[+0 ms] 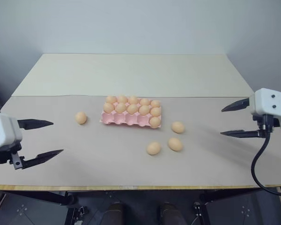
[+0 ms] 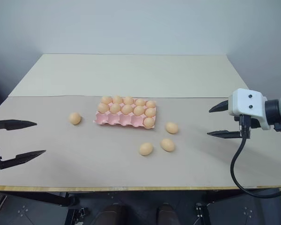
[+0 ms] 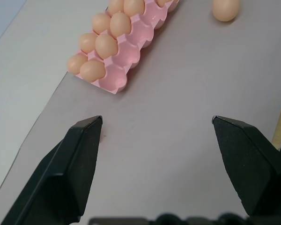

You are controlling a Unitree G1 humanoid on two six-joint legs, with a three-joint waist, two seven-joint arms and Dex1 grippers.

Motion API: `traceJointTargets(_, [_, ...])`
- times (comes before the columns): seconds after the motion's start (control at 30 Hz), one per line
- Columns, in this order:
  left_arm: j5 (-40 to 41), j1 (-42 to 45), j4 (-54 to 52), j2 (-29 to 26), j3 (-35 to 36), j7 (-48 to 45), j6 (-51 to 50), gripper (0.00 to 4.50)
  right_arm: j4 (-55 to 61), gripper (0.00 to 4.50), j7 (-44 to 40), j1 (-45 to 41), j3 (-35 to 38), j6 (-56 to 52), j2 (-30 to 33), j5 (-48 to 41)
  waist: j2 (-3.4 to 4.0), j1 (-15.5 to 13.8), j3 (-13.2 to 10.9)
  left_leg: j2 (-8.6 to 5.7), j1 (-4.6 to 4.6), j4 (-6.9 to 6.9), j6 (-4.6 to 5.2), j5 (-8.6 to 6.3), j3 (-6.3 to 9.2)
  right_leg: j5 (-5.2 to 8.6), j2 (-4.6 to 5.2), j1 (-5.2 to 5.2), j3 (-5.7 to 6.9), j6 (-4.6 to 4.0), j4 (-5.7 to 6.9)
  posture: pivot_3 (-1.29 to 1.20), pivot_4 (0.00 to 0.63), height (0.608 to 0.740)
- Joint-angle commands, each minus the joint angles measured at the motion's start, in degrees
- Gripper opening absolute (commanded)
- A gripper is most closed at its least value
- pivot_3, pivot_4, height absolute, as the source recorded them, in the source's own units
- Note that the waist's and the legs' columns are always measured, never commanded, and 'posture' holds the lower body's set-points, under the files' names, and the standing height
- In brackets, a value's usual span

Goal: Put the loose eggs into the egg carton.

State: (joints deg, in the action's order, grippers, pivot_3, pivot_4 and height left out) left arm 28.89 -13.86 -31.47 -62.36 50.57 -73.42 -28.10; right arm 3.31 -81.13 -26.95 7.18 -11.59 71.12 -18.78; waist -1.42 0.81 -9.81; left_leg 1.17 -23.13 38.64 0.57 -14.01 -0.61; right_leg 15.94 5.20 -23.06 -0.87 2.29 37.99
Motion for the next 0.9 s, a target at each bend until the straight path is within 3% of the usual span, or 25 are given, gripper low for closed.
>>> traceJointTargets(0.03, [0.29, 0.8, 0.82, -2.24, 0.46, -0.36, -1.26, 4.09, 1.32, 4.04, -0.07, -0.38, 1.85, 0.4, 0.75, -0.63, 0.0, 0.0, 0.0, 0.0, 0.0, 0.0, 0.0, 0.0, 0.0, 0.0, 0.0, 0.0, 0.0, 0.0, 0.0, 0.0, 0.15, 0.74])
traceJointTargets(0.47, [-0.18, 3.11, 2.26, -2.23, -2.42, 0.86, 0.39, 4.09, 2.53, 4.04, 4.86, -1.23, 0.29, -4.06, -1.19, 0.18, 0.01, 0.08, 0.0, -0.02, 0.0, 0.0, 0.0, 0.0, 0.0, 0.0, 0.0, 0.0, 0.0, 0.0, 0.01, 0.0, 0.15, 0.74])
traceJointTargets(0.9, [0.98, 2.88, 1.86, -0.63, -8.07, 0.13, 1.25, 4.09, 1.83, 4.04, 15.36, -11.12, -13.05, -18.33, -16.26, 4.57, 0.02, 0.06, 0.01, -0.09, -0.1, 0.0, 0.0, 0.0, 0.01, -0.01, 0.01, -0.1, -0.02, -0.01, 0.02, 0.0, 0.15, 0.74])
